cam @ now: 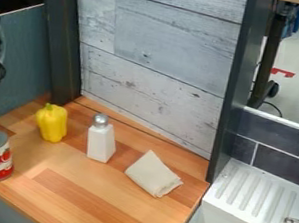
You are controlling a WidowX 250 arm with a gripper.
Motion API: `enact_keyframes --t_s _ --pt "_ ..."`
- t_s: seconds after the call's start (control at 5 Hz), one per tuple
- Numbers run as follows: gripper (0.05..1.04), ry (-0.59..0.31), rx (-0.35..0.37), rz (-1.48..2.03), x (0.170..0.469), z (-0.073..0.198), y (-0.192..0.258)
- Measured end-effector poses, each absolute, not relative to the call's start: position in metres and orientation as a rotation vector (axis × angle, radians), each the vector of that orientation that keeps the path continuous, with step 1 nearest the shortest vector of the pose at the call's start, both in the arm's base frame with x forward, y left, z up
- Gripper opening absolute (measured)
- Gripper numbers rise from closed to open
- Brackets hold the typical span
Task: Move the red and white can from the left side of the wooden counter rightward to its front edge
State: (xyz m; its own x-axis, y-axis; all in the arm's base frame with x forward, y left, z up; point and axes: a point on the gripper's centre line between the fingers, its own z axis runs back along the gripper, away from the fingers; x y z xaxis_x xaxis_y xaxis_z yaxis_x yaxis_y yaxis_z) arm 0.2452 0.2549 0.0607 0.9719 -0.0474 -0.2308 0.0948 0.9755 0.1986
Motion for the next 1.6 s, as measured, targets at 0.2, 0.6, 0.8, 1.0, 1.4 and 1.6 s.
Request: enact_keyframes --t_s 0.2,0.6,0.8,1.0,1.4,1.6 --pt "1.001 0.247 0.186 -0.080 0.242 0.059 0.251" --pt "1.001 0.284 0.096 -0.148 0.240 0.033 0.207" --pt "1.001 0.251 0.022 -0.199 0.245 0.028 0.168" --pt "1.001 0.202 -0.030 -0.286 0.254 0.028 0.126" --pt "1.001 0.154 -0.126 -0.312 0.262 0.035 0.088" --pt "1.001 0.171 -0.128 -0.249 0.262 0.039 0.089"
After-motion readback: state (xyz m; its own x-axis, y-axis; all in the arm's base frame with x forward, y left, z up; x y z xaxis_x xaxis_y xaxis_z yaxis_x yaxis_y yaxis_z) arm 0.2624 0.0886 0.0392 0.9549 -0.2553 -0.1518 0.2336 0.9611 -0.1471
